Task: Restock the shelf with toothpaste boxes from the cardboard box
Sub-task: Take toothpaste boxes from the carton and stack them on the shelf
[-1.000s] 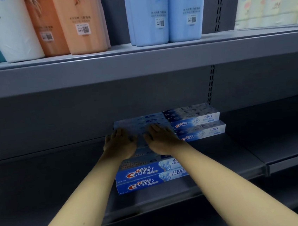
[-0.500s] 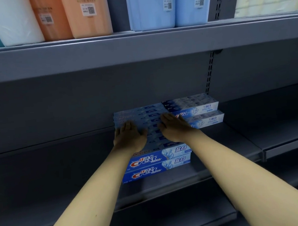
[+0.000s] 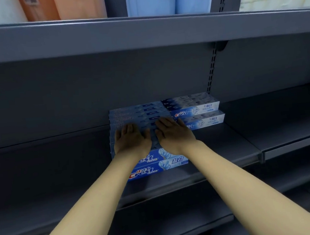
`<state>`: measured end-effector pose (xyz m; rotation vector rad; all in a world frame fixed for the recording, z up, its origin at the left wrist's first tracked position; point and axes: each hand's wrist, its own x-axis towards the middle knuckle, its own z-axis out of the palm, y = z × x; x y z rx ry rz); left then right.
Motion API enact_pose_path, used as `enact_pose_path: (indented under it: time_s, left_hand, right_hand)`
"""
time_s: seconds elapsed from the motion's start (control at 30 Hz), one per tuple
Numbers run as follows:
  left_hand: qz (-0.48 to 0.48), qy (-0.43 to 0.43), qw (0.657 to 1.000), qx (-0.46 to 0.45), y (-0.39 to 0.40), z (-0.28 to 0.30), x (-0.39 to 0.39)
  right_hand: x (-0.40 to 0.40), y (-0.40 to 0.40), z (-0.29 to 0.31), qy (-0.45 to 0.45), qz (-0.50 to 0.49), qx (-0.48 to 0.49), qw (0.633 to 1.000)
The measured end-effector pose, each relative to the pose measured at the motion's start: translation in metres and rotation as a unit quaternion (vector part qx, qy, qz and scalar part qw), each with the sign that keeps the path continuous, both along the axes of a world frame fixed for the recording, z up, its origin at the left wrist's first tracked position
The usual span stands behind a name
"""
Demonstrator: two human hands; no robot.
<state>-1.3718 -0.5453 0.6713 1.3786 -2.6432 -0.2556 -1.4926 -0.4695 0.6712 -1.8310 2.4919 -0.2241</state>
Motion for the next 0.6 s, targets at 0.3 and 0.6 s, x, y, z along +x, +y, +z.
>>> enact_pose_path:
  time_s: [0.3, 0.6]
  left_hand:
    - [-0.113, 0.109, 0.945, -0.287, 0.033, -0.002, 0.028]
    - [-0.152, -0.019, 0.935, -0.321, 0.035, -0.034, 0.062]
  right_hand:
    - [0.010, 0.033, -0.010, 0.135, 0.087, -0.283, 0.946]
    - [-0.012, 0.058, -0.045, 0.226, 0.129, -0.210, 0.942]
